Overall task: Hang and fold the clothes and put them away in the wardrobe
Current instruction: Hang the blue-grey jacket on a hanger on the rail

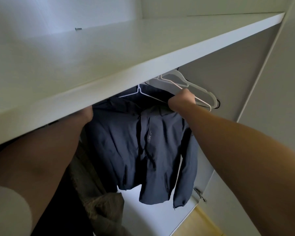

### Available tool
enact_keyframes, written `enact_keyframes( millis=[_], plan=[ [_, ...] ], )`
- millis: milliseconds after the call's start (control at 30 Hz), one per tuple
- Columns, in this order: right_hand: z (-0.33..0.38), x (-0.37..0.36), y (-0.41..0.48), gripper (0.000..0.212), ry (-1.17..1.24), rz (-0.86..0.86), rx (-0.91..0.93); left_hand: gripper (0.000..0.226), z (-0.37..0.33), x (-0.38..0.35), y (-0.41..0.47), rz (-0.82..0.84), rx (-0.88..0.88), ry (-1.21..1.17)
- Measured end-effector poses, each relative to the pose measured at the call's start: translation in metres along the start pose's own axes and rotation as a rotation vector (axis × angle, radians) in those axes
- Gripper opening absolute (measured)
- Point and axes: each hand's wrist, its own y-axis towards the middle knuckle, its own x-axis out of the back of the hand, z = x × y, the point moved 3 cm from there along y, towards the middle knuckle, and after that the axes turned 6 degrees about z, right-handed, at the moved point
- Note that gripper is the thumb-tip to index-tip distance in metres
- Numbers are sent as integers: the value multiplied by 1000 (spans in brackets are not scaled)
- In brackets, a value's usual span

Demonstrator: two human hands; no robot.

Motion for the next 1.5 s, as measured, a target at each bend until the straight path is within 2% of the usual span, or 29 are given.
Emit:
enact_keyframes(
  millis=[67, 133, 167, 267, 300, 333, 367, 433, 467, 533, 567, 600, 700, 800, 933, 1133, 1367, 1500],
  plan=[
    [-5, -1, 0, 18, 28, 30, -24, 18, -1, -6, 2, 23, 7, 58],
    [-10, -1, -1, 14, 24, 86, -26, 24, -2, -9, 1, 98, 20, 80],
    [-13, -2, -1, 22, 31, 125, -8, 26, -4, -9, 0, 119, 31, 68],
    [-22, -1, -7, 69, 169, 195, 15, 28, -12, -8, 1, 104, 64, -30],
    [-26, 1, -10, 76, 233, 200, -2, 28, -15, -9, 1, 88, 74, -79],
    [-32, 2, -12, 71, 280, 205, -20, 28, -19, -10, 1, 70, 88, -127],
    [-39, 3, -12, 54, 286, 206, -24, 29, -20, -13, 2, 52, 103, -167],
    [-56, 3, -14, 19, 128, 217, 0, 32, -21, -18, 4, 43, 148, -201],
    [-63, 1, -15, 18, 15, 245, 19, 32, -19, -20, 5, 48, 167, -208],
    [-77, -3, -16, 44, -180, 246, 49, 30, -12, -24, 6, 55, 182, -235],
    [-82, -2, -15, 50, -232, 225, 61, 27, -8, -26, 5, 62, 179, -241],
    [-86, 0, -16, 48, -267, 195, 74, 25, -5, -27, 3, 76, 173, -226],
    [-94, 6, -14, 23, -366, 163, 75, 25, 0, -29, -1, 105, 148, -159],
    [-96, 12, -14, 22, -457, 135, 66, 30, -1, -29, 0, 78, 105, -106],
    [-99, 22, -12, 28, -471, 3, 41, 22, -6, -24, 0, 37, 96, -70],
    [-96, 26, -10, 26, -525, -103, 34, 29, -6, -23, 6, -21, 163, -133],
    [-108, 9, -11, 18, -358, 106, 77, 38, -2, -37, 4, 69, 184, -247],
    [-111, 7, -8, 15, -347, 150, 83, 39, 8, -45, 6, 134, 176, -279]
  ],
)
